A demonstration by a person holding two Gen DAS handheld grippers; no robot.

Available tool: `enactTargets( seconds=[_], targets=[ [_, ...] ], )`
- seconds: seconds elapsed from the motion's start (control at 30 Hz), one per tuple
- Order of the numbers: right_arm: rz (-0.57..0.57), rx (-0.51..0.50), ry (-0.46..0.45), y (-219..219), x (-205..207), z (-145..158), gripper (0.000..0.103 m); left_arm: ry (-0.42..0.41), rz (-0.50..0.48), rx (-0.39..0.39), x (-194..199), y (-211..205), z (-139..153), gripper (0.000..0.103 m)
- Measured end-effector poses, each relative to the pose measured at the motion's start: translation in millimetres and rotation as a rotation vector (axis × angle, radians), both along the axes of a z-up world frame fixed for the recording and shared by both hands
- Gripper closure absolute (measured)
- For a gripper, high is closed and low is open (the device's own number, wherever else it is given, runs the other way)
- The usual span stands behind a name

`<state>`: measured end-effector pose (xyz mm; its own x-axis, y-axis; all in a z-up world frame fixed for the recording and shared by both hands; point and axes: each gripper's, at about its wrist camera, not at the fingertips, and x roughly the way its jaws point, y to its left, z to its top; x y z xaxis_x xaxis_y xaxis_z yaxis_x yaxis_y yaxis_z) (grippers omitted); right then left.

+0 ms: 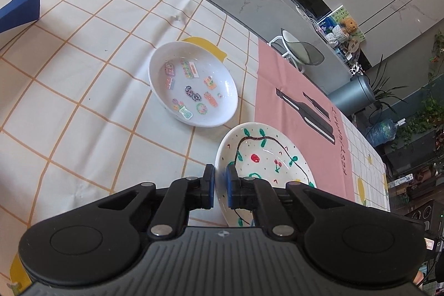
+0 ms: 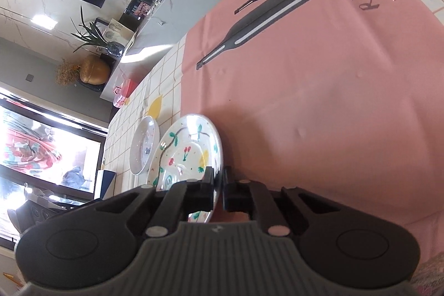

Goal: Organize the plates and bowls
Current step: 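Close both grippers on the rim of the white fruit-painted plate, then lift the painted plate with both grippers and carry it over the glass plate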

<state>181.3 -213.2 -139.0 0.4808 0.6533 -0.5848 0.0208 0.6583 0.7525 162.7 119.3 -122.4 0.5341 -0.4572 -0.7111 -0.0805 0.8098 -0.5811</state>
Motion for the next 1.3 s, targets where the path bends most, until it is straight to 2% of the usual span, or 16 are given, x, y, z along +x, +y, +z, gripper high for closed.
enactTargets(
  seconds=[0.23, 0.43, 0.6, 0.77, 1.03, 1.3],
  targets=[
    [-0.018, 0.013, -0.012, -10.0, -10.5, 14.6, 0.099, -0.040, 0.010, -0.017, -12.9, -8.6, 24.6, 0.095],
    [-0.044, 0.053, -0.052, -25.9, -26.8, 35.7, 0.098, -0.116, 0.010, -0.027, -26.3, -26.4, 71.1, 0.095],
    [-0.080, 0.111, -0.056, -55.8, -51.9, 43.5, 0.097, -0.153, -0.023, -0.023, -44.3, -61.0, 101.8, 0.095],
    [-0.148, 0.156, -0.063, -97.2, -83.8, 46.9, 0.097, -0.167, -0.087, -0.005, -58.8, -107.7, 114.9, 0.095],
    [-0.289, 0.195, -0.064, -176.7, -136.6, 40.8, 0.097, -0.159, -0.175, -0.014, -82.8, -182.2, 111.4, 0.095],
    [-0.389, 0.152, -0.034, -233.8, -187.4, 21.6, 0.097, -0.065, -0.225, -0.017, -107.9, -225.3, 65.3, 0.095]
  ],
)
